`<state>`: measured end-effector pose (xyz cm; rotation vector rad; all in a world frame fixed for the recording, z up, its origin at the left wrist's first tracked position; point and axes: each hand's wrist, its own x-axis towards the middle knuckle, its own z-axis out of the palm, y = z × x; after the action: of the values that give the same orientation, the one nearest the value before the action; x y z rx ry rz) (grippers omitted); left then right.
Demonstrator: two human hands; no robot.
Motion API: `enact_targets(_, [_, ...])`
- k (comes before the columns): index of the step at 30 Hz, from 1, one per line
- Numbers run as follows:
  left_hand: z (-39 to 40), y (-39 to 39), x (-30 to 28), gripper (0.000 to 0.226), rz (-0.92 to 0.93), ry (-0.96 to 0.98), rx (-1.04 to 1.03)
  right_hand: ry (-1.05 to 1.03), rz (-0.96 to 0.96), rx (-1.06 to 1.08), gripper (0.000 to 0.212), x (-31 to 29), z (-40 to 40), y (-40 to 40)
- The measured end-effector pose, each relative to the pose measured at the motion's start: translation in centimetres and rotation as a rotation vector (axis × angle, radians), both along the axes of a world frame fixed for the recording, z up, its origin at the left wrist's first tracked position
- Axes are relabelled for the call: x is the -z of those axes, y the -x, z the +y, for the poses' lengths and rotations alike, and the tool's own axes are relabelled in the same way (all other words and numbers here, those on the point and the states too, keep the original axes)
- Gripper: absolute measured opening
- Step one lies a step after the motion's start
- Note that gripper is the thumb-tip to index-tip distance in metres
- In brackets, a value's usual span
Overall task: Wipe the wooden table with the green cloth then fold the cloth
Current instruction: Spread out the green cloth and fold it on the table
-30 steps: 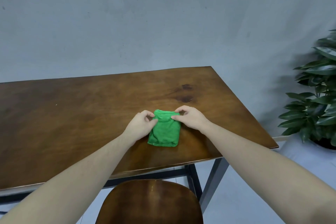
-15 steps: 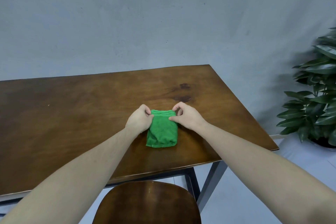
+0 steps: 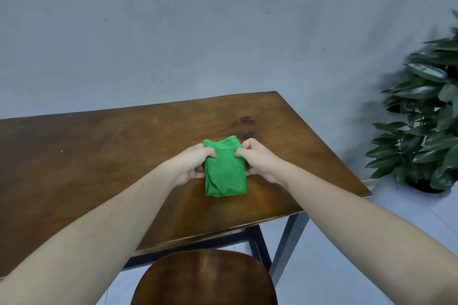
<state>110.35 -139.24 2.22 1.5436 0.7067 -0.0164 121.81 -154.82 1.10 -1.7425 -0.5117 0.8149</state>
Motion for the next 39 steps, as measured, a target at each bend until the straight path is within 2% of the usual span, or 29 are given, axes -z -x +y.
enact_targets(3, [-0.7,-0.5,-0.2,0.020,-0.137,0.118,0.021,-0.047,-0.010,0.046,0.019,-0.5,-1.2,-0.6])
enact_targets(8, [-1.3,-4.9,0.3,0.020,-0.307,-0.047,-0.084,-0.105,-0.077,0.043,0.036,-1.7,-2.3,-4.8])
enact_targets(11, [-1.4,-9.5,0.0,0.024,-0.362,-0.146,-0.055,-0.161,-0.148,0.018,0.037,-1.9,-2.2,-9.5])
enact_targets(15, [-0.9,-17.5,-0.5,0.038,-0.405,-0.214,-0.041,-0.119,-0.246,0.019,0.029,-1.7,-1.5,-18.0])
enact_targets(18, [0.0,-24.4,-0.3,0.037,-0.385,-0.263,-0.033,-0.058,-0.257,0.044,0.018,-0.7,0.0,-25.1])
enact_targets(20, [1.0,-28.9,0.2,0.033,-0.361,-0.296,-0.065,-0.026,-0.323,0.066,0.019,0.0,1.7,-30.0])
enact_targets(24, [3.4,-37.1,1.2,0.023,-0.317,-0.234,-0.181,-0.020,-0.391,0.061,0.026,0.5,5.6,-38.2])
enact_targets(28, [5.5,-43.1,2.7,0.022,-0.274,-0.214,-0.262,0.036,-0.492,0.043,0.019,1.9,8.9,-44.5])
enact_targets(32, [7.2,-45.9,4.1,0.029,-0.140,-0.434,-0.236,0.187,-0.613,0.039,0.027,3.6,10.4,-47.5])
enact_targets(34, [7.5,-46.5,4.4,0.025,-0.076,-0.570,-0.202,0.259,-0.649,0.036,0.031,4.4,10.3,-47.9])
enact_targets(37, [7.5,-46.8,4.5,0.021,-0.017,-0.705,-0.186,0.269,-0.642,0.058,0.034,4.8,9.7,-47.9])
enact_targets(39, [7.6,-46.3,4.4,0.022,0.004,-0.726,-0.191,0.258,-0.619,0.072,0.033,4.7,9.2,-47.6])
